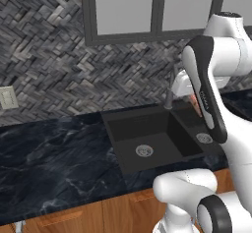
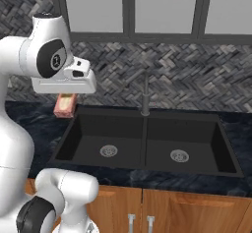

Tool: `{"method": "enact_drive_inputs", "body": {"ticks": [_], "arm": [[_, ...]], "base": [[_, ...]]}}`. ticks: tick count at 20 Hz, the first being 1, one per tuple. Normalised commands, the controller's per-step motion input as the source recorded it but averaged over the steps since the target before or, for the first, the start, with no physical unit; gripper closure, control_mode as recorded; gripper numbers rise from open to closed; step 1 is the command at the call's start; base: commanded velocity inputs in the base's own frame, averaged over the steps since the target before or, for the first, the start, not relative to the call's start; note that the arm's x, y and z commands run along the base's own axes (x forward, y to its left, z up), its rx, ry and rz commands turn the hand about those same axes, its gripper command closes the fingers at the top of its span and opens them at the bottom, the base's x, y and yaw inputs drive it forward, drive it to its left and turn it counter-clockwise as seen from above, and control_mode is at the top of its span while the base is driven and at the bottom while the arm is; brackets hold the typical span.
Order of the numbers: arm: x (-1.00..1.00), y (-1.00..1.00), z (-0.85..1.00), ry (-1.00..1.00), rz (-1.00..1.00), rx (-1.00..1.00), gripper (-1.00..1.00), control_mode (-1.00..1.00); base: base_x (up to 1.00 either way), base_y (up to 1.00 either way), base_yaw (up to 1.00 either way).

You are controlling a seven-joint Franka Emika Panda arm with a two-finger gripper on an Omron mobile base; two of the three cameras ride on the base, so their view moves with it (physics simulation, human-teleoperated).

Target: Pick up the soap dispenser and bar soap from the sink, and place them back in the cabinet, and close the cabinet doors.

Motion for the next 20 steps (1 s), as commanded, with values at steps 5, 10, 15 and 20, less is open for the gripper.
{"method": "enact_drive_inputs", "body": {"ticks": [5, 10, 15, 20], "arm": [[0.0, 0.0, 0.0, 0.0, 0.0, 0.0, 1.0, 1.0], [0.0, 0.0, 0.0, 0.0, 0.0, 0.0, 1.0, 1.0], [0.0, 0.0, 0.0, 0.0, 0.0, 0.0, 1.0, 1.0], [0.0, 0.0, 0.0, 0.0, 0.0, 0.0, 1.0, 1.0]], "base": [[-0.36, -0.23, -0.15], [-0.55, -0.46, -0.37], [-0.4, -0.42, -0.54], [-0.19, -0.42, -0.68]]}}
